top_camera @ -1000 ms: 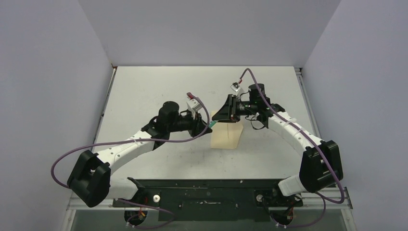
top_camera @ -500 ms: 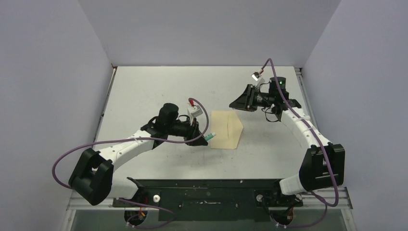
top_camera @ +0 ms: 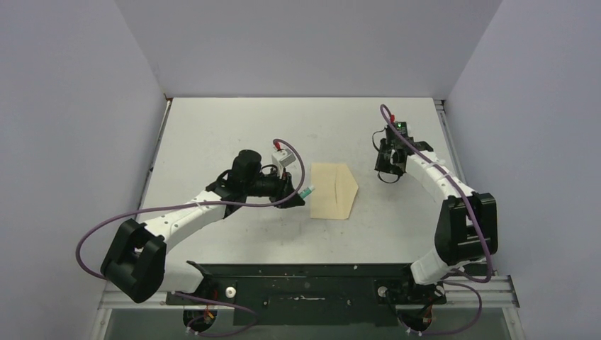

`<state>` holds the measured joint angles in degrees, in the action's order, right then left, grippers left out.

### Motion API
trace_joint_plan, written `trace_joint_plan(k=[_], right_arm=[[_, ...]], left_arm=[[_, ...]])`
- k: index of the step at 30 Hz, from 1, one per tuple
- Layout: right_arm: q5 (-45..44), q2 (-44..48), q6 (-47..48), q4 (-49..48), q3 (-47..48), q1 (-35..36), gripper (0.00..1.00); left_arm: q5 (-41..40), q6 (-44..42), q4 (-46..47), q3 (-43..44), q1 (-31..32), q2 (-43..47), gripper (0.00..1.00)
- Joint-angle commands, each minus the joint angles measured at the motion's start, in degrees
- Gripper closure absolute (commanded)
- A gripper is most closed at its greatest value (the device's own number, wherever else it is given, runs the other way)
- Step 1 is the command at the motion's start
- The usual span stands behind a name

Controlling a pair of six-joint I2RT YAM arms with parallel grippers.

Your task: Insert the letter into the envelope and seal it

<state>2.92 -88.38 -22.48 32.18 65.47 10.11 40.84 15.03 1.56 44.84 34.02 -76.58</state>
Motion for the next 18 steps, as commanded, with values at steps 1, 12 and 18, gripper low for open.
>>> trace_joint_plan(k=[1,12,18], right_arm=[[-18.92,-2.28,0.09,-0.18,-1.55,0.15,0.92],[-18.01,-7.72,-1.97,-7.85,-6.47,0.62,0.79],[-15.1,-7.82,-2.32,-11.96,-9.55,0.46,0.69]], left_arm=[[-3.73,1.41,4.56,2.32,-0.11,2.34,1.0],[-3.39,2.33,5.73,2.72,-0.09,1.55,1.0],[-3.66,2.29,5.73,2.45,-0.09,1.68,1.0]])
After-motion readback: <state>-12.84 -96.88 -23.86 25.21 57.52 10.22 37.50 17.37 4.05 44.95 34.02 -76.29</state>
